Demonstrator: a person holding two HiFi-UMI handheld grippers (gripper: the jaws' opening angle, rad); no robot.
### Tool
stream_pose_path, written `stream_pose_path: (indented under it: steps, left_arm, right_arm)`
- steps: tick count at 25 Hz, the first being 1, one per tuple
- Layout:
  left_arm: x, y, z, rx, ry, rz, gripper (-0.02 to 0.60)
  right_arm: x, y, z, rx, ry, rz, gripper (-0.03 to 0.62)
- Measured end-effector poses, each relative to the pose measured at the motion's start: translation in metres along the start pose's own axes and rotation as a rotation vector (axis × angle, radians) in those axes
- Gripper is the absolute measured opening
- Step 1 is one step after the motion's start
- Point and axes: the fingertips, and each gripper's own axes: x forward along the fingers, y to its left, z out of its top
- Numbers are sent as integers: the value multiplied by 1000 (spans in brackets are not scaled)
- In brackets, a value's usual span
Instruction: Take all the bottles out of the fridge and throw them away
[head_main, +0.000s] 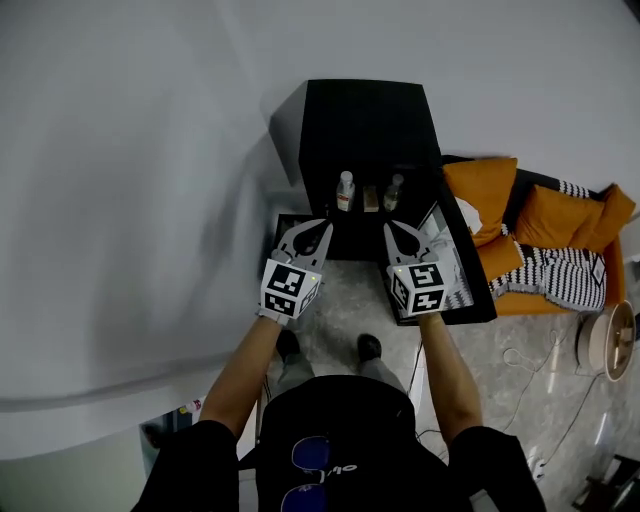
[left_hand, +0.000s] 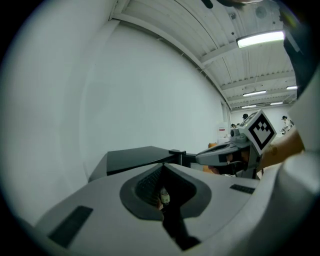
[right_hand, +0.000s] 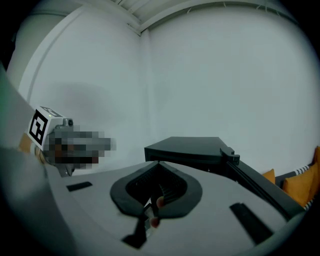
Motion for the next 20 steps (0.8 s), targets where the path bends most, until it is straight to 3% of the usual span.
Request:
stream_pose_path:
  steps: [7, 20]
  left_arm:
    - [-20, 31, -20, -27, 13, -21, 2]
    - [-15, 69, -55, -59, -2, 34, 2]
  right_arm:
    - [25, 24, -11, -20, 44, -28, 2]
    - [67, 24, -19, -35, 48, -19, 2]
